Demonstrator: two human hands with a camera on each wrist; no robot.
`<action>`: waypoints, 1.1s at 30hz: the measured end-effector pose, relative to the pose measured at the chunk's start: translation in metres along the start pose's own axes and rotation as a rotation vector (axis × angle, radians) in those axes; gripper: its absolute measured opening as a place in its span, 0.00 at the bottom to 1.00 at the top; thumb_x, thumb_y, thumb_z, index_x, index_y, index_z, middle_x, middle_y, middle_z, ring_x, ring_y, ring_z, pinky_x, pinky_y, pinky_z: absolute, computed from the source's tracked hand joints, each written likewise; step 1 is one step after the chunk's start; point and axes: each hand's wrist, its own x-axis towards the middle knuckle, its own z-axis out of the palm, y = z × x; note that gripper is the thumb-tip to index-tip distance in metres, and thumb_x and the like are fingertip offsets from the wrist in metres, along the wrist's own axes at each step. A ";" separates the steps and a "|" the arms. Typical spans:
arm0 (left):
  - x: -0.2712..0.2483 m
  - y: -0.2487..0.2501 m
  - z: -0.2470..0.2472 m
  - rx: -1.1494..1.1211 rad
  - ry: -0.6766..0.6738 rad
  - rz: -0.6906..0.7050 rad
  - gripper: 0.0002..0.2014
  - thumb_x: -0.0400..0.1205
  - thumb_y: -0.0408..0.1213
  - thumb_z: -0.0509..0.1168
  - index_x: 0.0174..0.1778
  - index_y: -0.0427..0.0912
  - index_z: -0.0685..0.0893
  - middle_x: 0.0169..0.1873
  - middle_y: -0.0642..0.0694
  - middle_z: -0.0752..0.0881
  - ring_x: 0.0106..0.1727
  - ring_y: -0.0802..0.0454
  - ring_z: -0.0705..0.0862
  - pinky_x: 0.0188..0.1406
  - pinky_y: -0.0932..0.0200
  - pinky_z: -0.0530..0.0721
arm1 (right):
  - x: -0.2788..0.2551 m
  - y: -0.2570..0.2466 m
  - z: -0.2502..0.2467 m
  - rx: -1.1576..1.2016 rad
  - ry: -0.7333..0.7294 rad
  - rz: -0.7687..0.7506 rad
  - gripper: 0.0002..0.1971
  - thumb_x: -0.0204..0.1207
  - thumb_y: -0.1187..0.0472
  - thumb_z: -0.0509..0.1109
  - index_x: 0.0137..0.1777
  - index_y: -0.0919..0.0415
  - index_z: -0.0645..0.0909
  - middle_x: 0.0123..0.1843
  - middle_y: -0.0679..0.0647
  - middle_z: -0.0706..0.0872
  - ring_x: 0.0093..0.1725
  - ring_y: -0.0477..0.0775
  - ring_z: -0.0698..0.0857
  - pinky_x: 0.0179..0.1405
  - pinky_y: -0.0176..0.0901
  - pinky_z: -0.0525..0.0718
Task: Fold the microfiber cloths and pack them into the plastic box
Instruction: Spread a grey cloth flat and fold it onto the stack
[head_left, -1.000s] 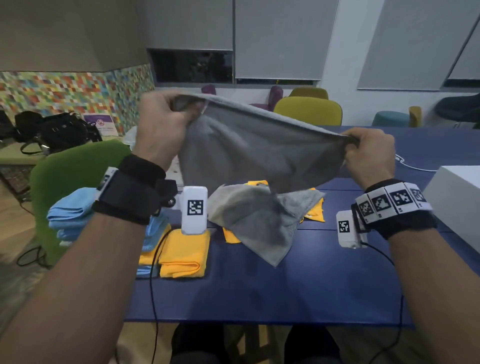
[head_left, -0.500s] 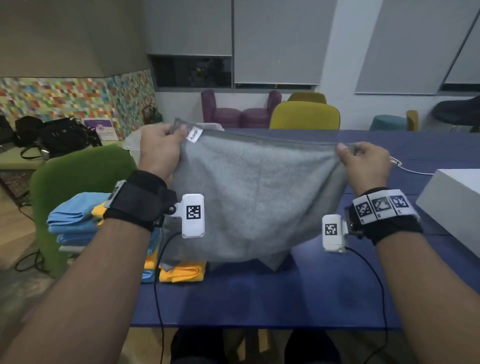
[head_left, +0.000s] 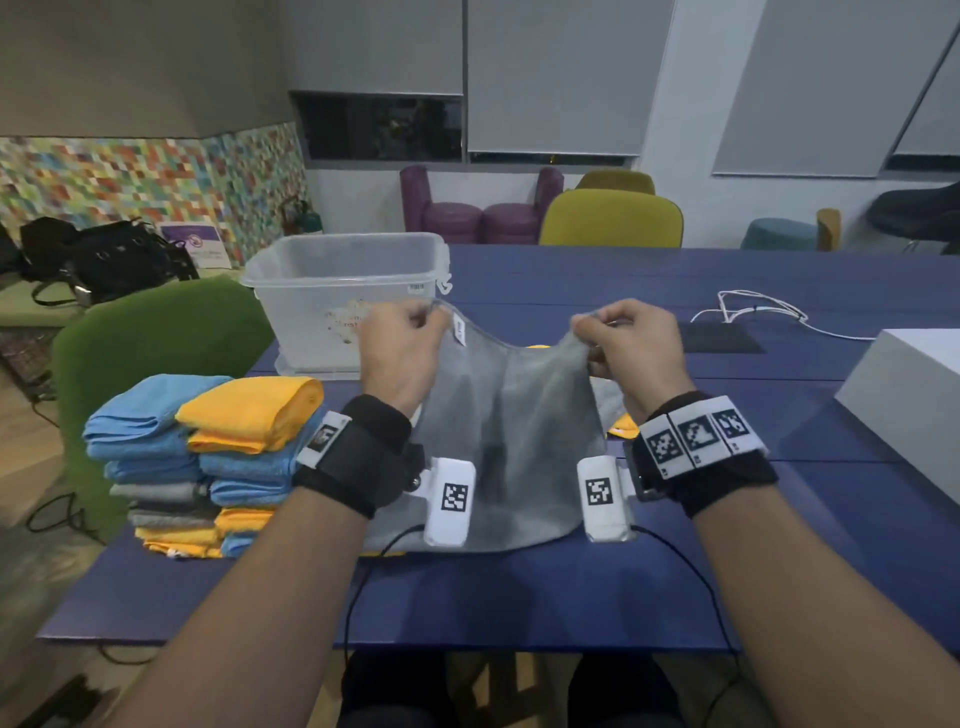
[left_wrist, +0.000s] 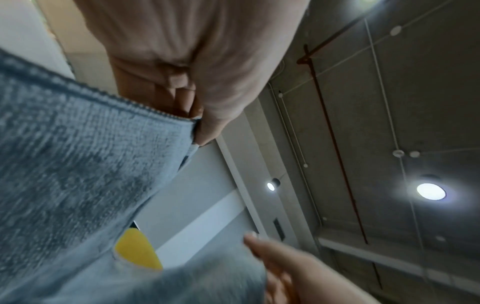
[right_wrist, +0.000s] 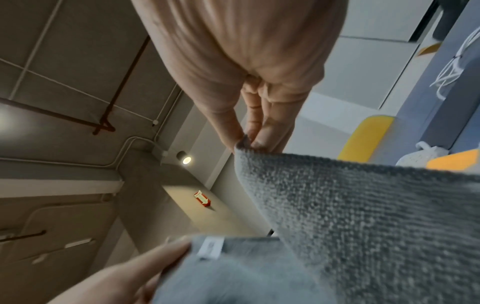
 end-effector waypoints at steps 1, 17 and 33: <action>-0.005 0.005 0.007 0.014 -0.020 0.031 0.19 0.81 0.42 0.67 0.25 0.37 0.80 0.21 0.52 0.70 0.29 0.55 0.67 0.31 0.54 0.68 | -0.006 -0.003 0.008 0.020 -0.038 -0.002 0.08 0.74 0.66 0.80 0.38 0.61 0.83 0.36 0.59 0.88 0.28 0.53 0.84 0.32 0.44 0.87; -0.029 0.034 0.027 0.209 -0.242 0.212 0.25 0.90 0.50 0.63 0.30 0.39 0.83 0.22 0.47 0.77 0.28 0.49 0.74 0.34 0.48 0.71 | -0.033 -0.011 0.034 0.004 -0.240 -0.088 0.07 0.81 0.65 0.72 0.46 0.65 0.91 0.44 0.67 0.92 0.41 0.57 0.91 0.41 0.47 0.92; -0.022 0.042 0.008 0.175 -0.389 0.211 0.11 0.82 0.36 0.63 0.48 0.44 0.93 0.39 0.44 0.92 0.46 0.44 0.88 0.51 0.45 0.84 | -0.025 -0.023 0.029 -0.482 -0.269 -0.613 0.14 0.76 0.61 0.79 0.60 0.54 0.88 0.55 0.48 0.88 0.55 0.43 0.86 0.55 0.23 0.76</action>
